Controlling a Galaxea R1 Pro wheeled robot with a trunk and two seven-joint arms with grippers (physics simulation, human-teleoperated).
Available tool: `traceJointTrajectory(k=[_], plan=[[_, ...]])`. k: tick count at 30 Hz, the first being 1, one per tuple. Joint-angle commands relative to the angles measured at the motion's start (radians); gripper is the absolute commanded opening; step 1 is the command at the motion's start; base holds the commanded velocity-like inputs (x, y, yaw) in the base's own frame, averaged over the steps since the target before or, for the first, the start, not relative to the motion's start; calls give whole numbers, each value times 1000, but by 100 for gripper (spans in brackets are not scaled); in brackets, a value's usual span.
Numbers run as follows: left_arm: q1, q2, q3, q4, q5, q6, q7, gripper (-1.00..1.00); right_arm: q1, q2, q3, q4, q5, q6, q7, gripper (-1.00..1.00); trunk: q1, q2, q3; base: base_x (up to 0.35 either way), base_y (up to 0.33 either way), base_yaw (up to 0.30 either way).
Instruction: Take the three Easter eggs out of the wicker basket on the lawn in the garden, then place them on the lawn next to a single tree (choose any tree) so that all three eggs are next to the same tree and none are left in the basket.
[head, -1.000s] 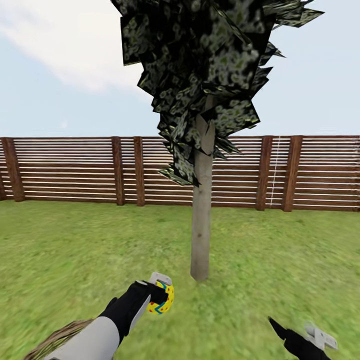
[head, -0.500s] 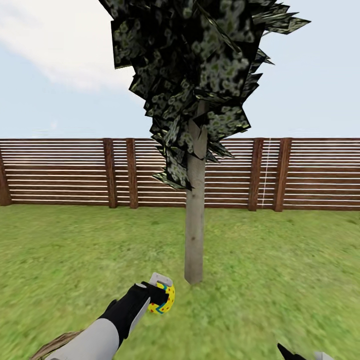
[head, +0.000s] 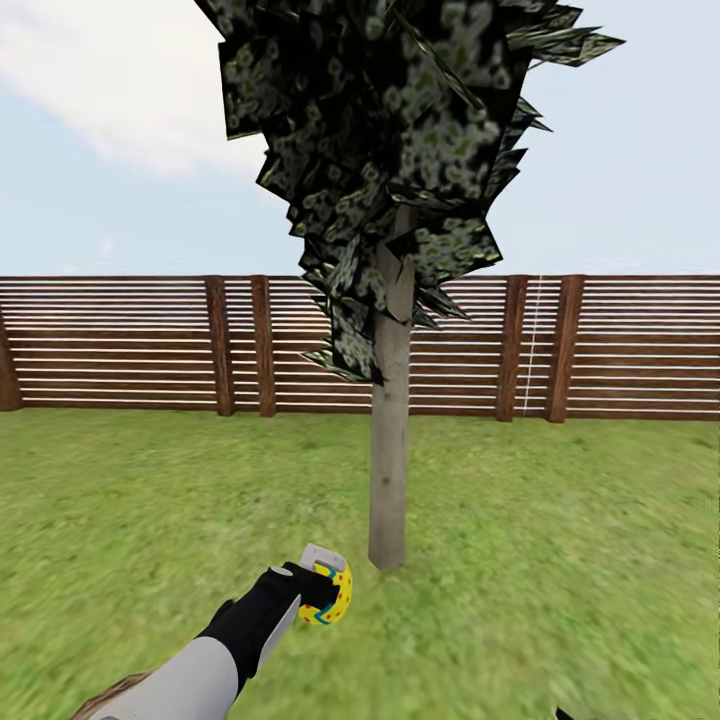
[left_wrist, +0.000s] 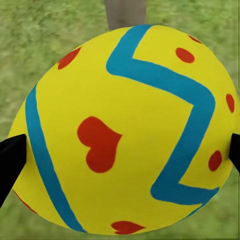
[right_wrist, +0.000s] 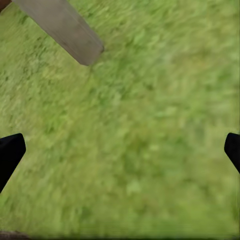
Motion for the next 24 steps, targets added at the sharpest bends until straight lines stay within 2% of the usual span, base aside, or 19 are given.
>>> traceJointTrajectory(k=[1, 6, 13, 24], plan=[[0, 0, -1, -2, -7, 5, -5, -100, 0, -1, -2, 3, -9, 9, 1, 100, -4, 7, 1, 0, 0, -72], [0, 0, -1, -2, -7, 6, -8, -100, 0, -22, -3, 45, -10, 9, 1, 100, -23, 42, 8, 0, 0, -106], [0, 0, -1, -2, -5, 6, -30, -100, 0, -24, -3, 52, -10, 7, 1, 100, -50, 91, 19, 0, 0, -135], [0, 0, -1, -2, -5, 6, -33, -100, 0, -24, -3, 54, -10, 7, 1, 100, -92, 168, 37, 0, 0, -153]])
